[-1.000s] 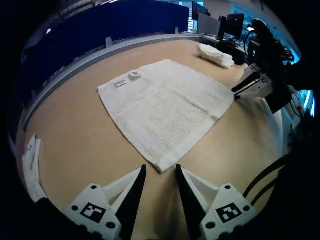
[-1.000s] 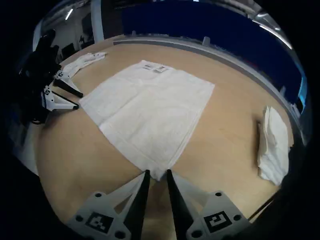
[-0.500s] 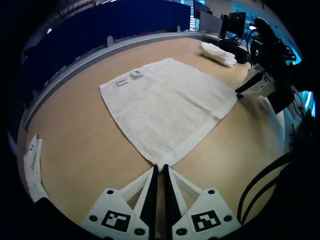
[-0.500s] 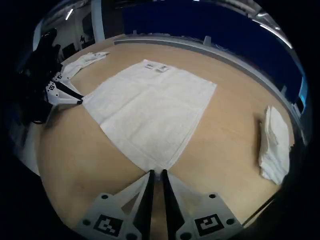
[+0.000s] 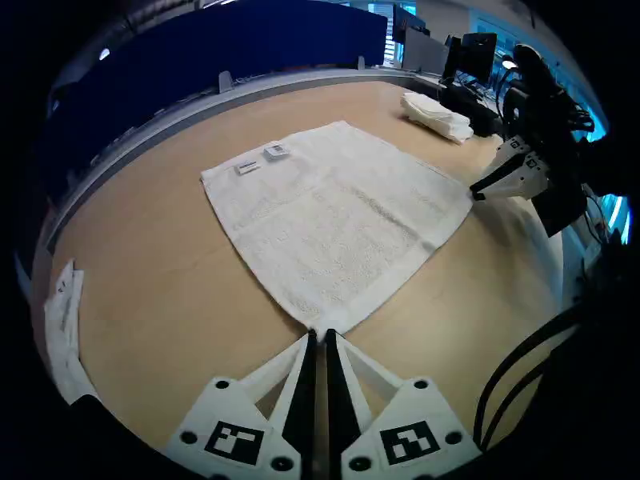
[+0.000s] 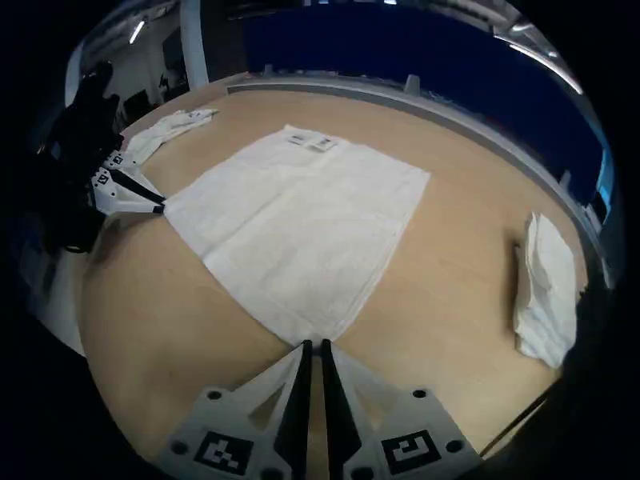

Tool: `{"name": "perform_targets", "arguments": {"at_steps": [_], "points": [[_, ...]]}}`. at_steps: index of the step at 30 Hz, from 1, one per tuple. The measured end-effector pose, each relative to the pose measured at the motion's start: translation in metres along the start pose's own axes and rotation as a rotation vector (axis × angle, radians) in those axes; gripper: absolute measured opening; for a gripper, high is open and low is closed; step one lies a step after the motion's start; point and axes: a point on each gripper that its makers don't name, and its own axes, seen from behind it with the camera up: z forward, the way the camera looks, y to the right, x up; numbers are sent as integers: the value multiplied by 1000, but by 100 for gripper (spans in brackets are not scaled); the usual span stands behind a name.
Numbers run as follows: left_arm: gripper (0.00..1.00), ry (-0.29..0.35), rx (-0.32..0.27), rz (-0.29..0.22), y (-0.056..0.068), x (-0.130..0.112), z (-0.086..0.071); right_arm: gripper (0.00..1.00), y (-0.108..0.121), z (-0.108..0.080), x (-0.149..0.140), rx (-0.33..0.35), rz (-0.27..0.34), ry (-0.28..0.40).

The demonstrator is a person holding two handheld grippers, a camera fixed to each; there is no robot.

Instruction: Fold towel

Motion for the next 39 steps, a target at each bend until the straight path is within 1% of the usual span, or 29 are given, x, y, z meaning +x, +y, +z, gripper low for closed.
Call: {"name": "perform_targets", "arguments": {"at_steps": [3,7,12,16,19,23,26,29,32,35,39], "points": [[8,-1,1,-5,1,1,-6,9,-2,-4,6,4,5,11],[8,-1,1,-25,4,3,-15,8,-5,-13,12,10,9,26],[8,-5,-7,-56,11,5,-27,9,-14,-28,17,25,14,38],[8,-10,-18,-76,22,5,-38,8,-22,-41,18,36,19,46],[8,-15,-30,-95,32,5,-47,8,-28,-52,16,45,22,46],[8,-19,-48,-118,47,1,-59,7,-35,-65,7,55,24,33],[8,-21,-55,-121,58,-4,-64,7,-39,-70,-1,60,26,20],[8,-31,-58,-121,64,-10,-66,7,-41,-72,-8,63,32,13],[8,-33,-59,-129,66,-13,-65,7,-41,-73,-10,63,42,11],[8,-33,-59,-135,66,-14,-63,7,-41,-71,-13,58,45,8],[8,-32,-55,-124,66,-14,-61,8,-37,-69,-18,36,36,1]]}}
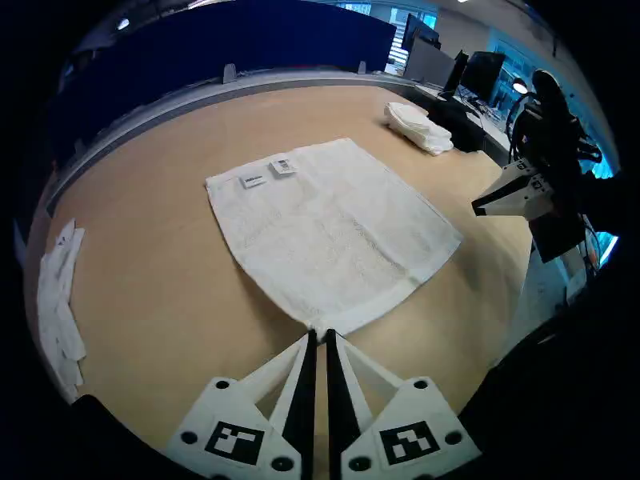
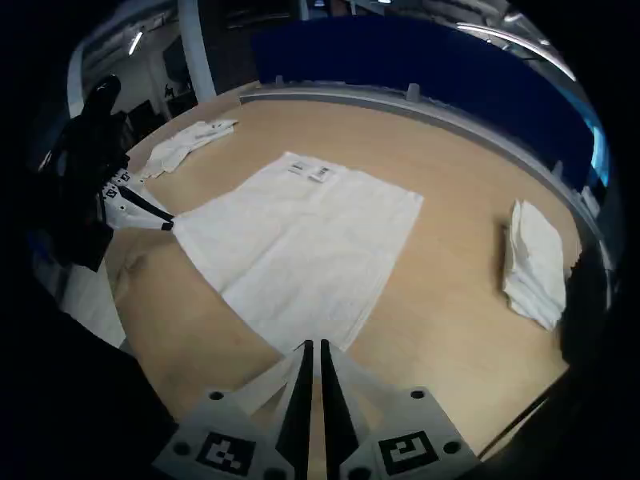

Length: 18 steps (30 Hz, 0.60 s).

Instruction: Fold towel

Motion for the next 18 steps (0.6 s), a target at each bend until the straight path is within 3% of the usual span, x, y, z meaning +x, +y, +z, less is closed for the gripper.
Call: {"name": "perform_targets", "arguments": {"at_steps": [1,5,6,10,18], "points": [[8,0,0,3,0,0,0,10,1,0,-1,-8,-3,-2],[8,-3,0,7,0,-1,2,48,5,3,-8,-28,-12,-16],[8,-4,0,6,0,-1,2,51,5,4,-10,-27,-14,-19],[8,-5,0,4,1,-2,3,58,4,8,-18,-19,-20,-31],[8,-6,0,3,3,-3,7,58,4,25,-37,-20,-44,-57]]}}
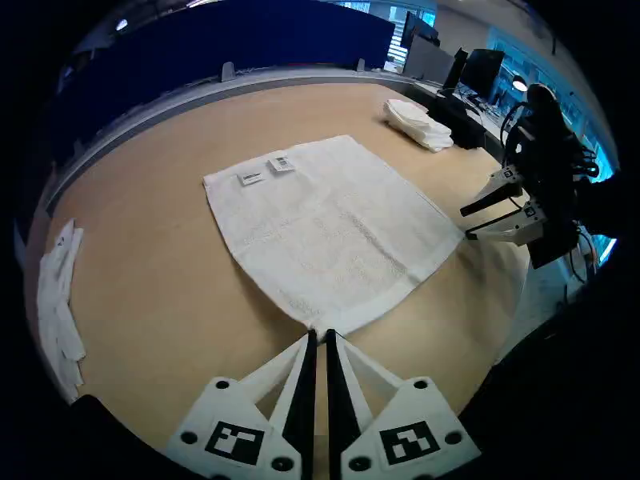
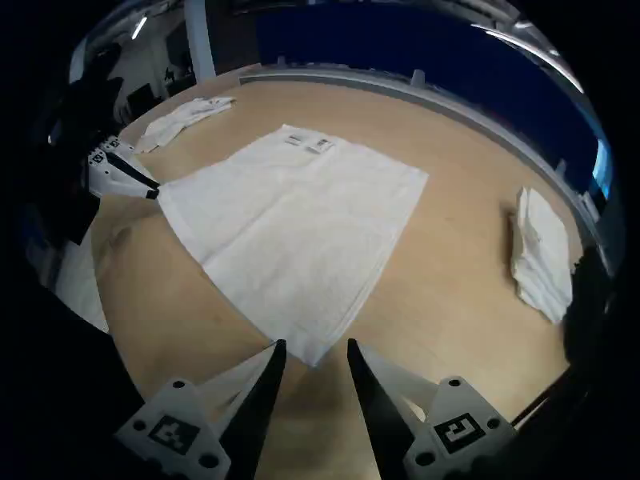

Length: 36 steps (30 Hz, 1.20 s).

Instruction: Fold towel

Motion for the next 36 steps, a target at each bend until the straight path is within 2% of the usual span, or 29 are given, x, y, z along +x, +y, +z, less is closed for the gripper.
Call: {"name": "perform_targets", "arguments": {"at_steps": [7,14,22,29,36], "points": [[8,0,-1,-2,1,1,-2,57,0,10,-14,-7,-15,-19],[8,0,-4,0,2,2,-3,32,5,11,-11,-22,-9,-14],[8,-1,-6,4,2,2,0,12,3,10,-11,-8,-21,-25],[8,-3,-4,1,0,-1,2,5,2,8,-10,0,-21,-22],[8,-4,-3,0,0,-3,1,4,0,2,-8,14,-6,-16]]}}
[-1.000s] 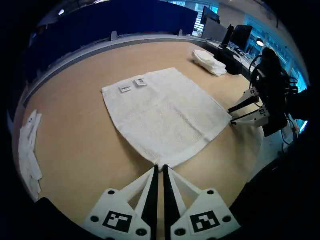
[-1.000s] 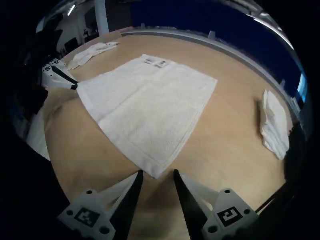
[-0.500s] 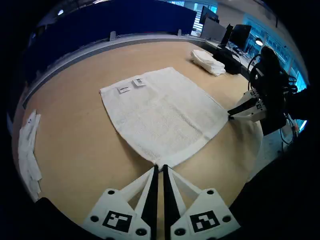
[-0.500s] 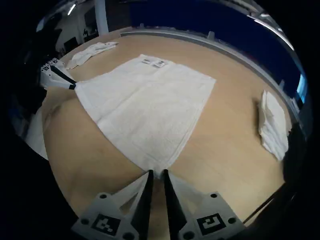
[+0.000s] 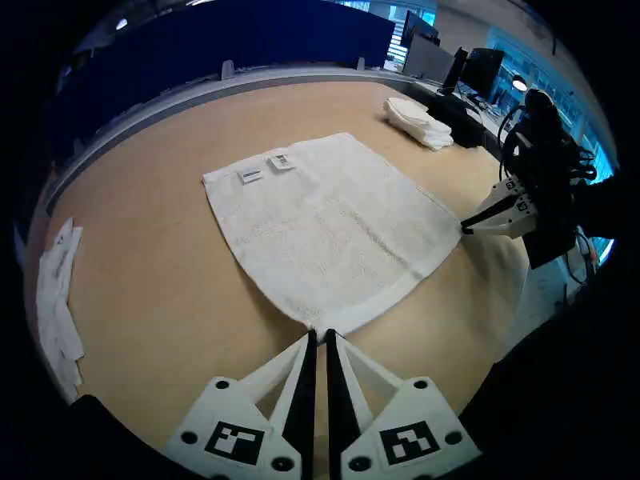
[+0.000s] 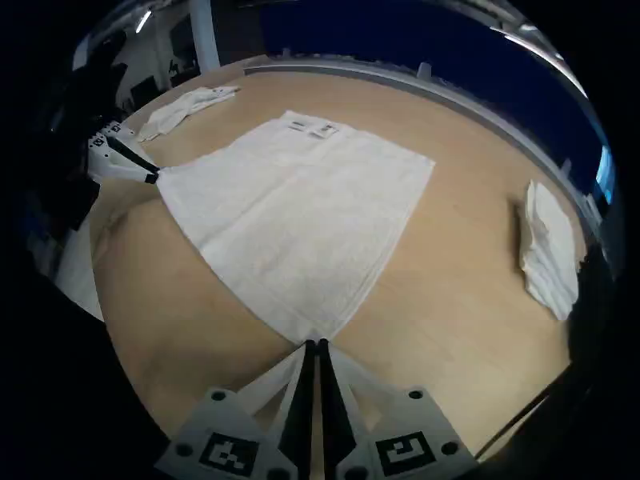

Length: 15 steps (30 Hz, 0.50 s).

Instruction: Fold towel

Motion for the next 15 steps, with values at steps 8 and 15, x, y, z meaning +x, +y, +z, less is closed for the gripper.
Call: {"name": "perform_targets", "arguments": {"at_steps": [8,15], "points": [[8,6,-4,-10,-2,5,-7,4,-3,-19,18,16,17,28],[8,9,-8,-21,-3,9,-21,4,-10,-42,42,42,36,67]]}}
